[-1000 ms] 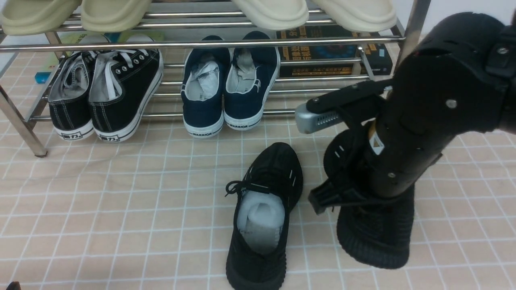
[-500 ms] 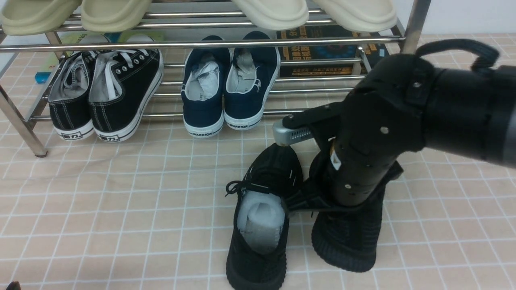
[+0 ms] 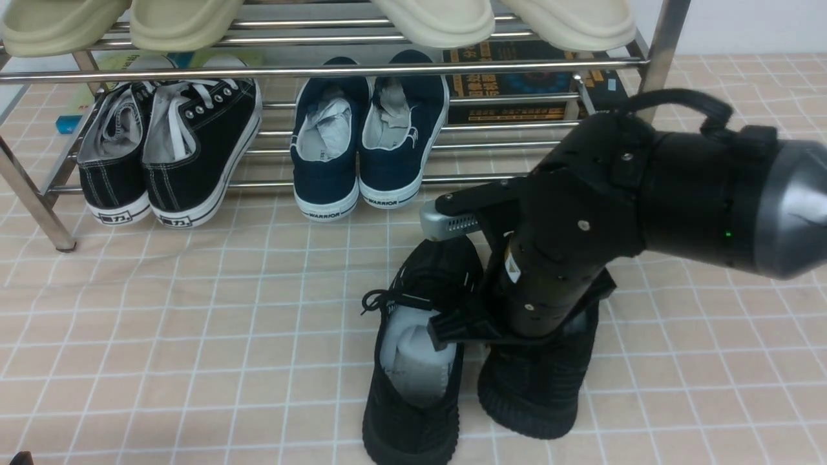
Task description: Take the shoes off the shelf from the light coffee tablecloth by hand.
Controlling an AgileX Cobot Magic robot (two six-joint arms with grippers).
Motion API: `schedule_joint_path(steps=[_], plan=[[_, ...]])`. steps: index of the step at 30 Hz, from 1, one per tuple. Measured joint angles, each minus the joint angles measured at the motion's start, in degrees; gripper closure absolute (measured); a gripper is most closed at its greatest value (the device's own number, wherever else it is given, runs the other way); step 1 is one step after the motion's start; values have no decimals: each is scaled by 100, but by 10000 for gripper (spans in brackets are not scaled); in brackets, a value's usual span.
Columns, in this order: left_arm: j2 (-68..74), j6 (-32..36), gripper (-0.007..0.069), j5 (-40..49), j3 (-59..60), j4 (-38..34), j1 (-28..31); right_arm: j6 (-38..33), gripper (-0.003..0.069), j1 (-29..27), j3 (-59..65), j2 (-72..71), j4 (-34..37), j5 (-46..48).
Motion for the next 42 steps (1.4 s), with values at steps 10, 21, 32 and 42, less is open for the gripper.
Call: schedule_joint_path(steps=[10, 21, 32, 42], plan=[[0, 0, 385, 0, 0, 0, 0, 123, 323, 0, -131, 48, 388, 29], [0, 0, 385, 0, 0, 0, 0, -1670, 435, 0, -1913, -374, -240, 1794], [0, 0, 385, 0, 0, 0, 0, -2013, 675, -5, -1557, -2725, -562, 1976], [0, 0, 385, 0, 0, 0, 0, -2044, 675, -5, 877, -5336, -59, 966]])
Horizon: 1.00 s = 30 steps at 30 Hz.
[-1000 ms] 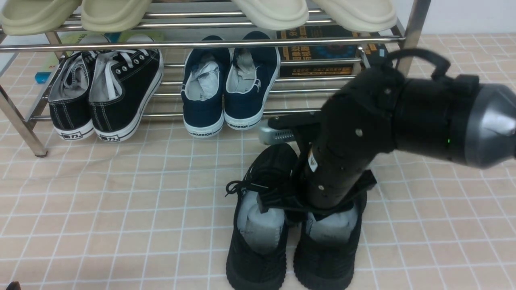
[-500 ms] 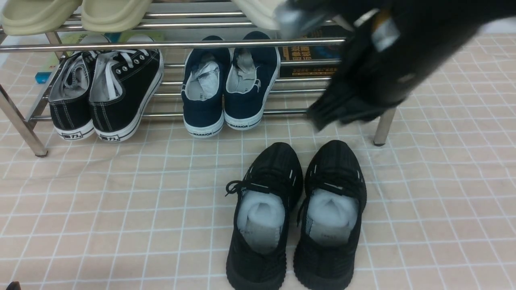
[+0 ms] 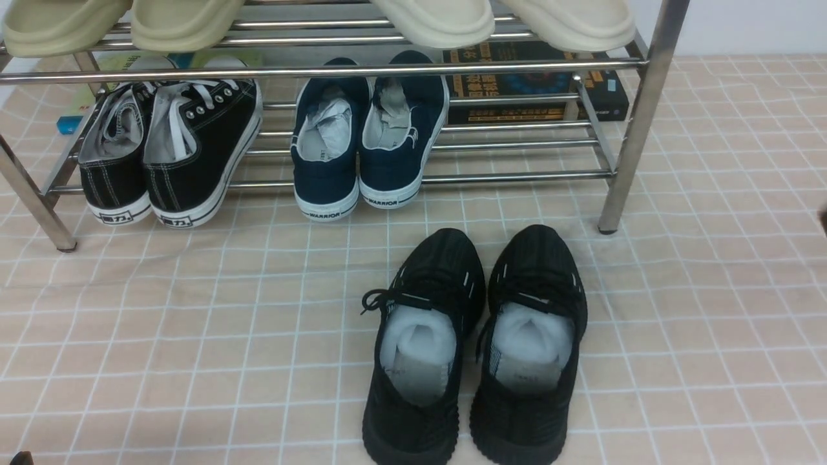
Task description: Take the shoes off the shelf from the light coffee tablecloth by hand.
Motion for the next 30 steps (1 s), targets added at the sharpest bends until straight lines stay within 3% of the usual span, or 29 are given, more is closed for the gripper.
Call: schedule_joint_path(steps=[7, 12, 30], plan=[[0, 0, 385, 0, 0, 0, 0, 0, 673, 0, 2555, -1358, 70, -2858], [0, 0, 385, 0, 0, 0, 0, 0, 669, 0, 3451, -1716, 70, -4020], [0, 0, 385, 0, 0, 0, 0, -23, 657, 0, 3833, -1773, -166, -4004]])
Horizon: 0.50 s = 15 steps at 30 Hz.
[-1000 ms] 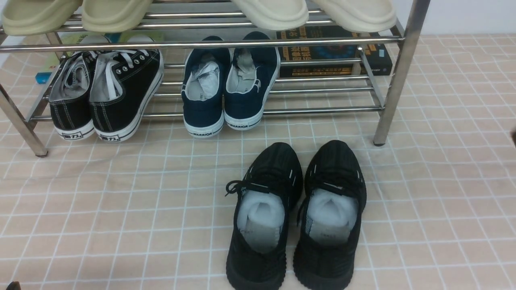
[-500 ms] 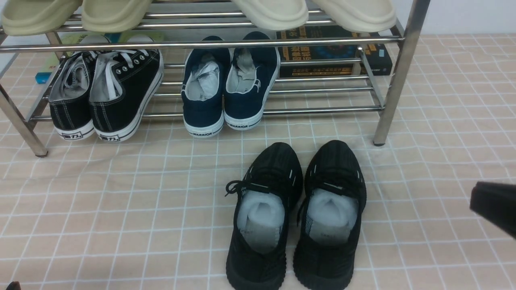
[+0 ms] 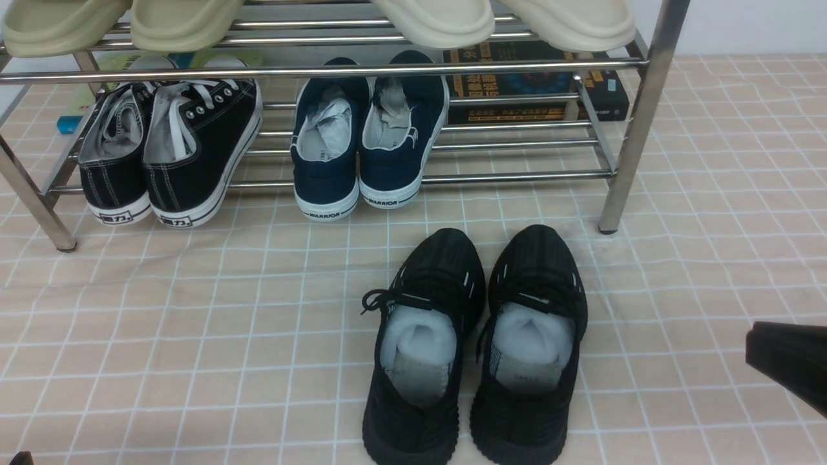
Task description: Take the shoes off the shelf from the light coffee tablecloth by hand.
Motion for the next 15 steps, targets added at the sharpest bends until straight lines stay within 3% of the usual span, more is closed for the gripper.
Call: schedule_joint_path(steps=[10, 15], plan=[[0, 0, 385, 0, 0, 0, 0, -135, 648, -37, 215, -115, 220, -99], [0, 0, 385, 0, 0, 0, 0, -276, 640, -726, 1016, -732, 394, -362]])
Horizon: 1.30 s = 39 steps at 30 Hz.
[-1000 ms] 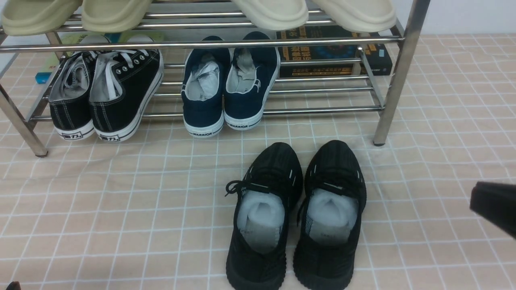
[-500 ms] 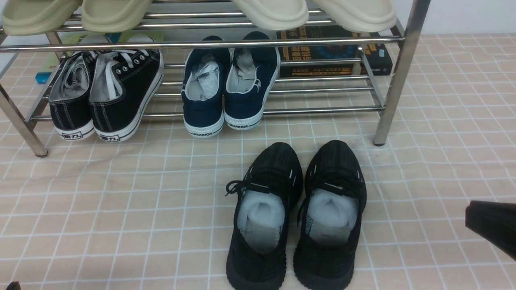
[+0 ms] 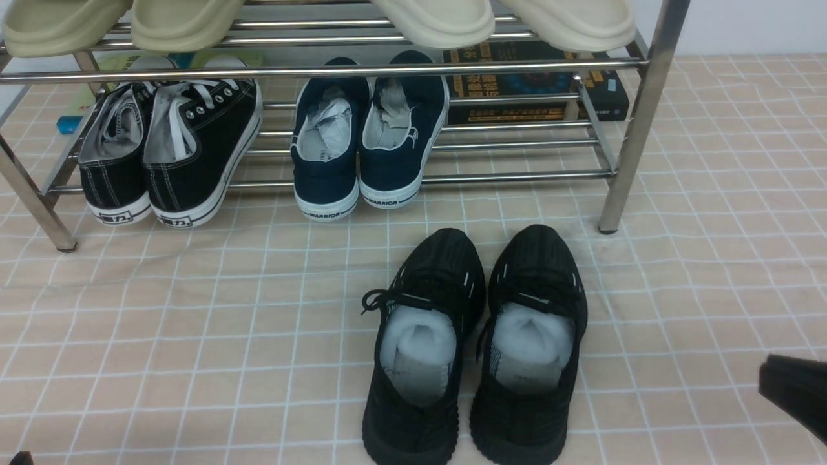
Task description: Take the shoes off the shelf from the light coffee tablecloth by hand.
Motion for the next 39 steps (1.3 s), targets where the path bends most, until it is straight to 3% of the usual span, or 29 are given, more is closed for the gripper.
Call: schedule_joint_path(steps=[9, 13, 19, 39], plan=[[0, 0, 385, 0, 0, 0, 0, -90, 636, -2283, 1540, -1973, 208, -75], [0, 0, 385, 0, 0, 0, 0, -350, 633, -2826, 1953, -2383, 369, -75], [0, 0, 385, 0, 0, 0, 0, -739, 627, -2992, 2109, -2401, 460, -60], [0, 0, 385, 0, 0, 0, 0, -795, 601, -3393, 2049, -2401, 358, 437]])
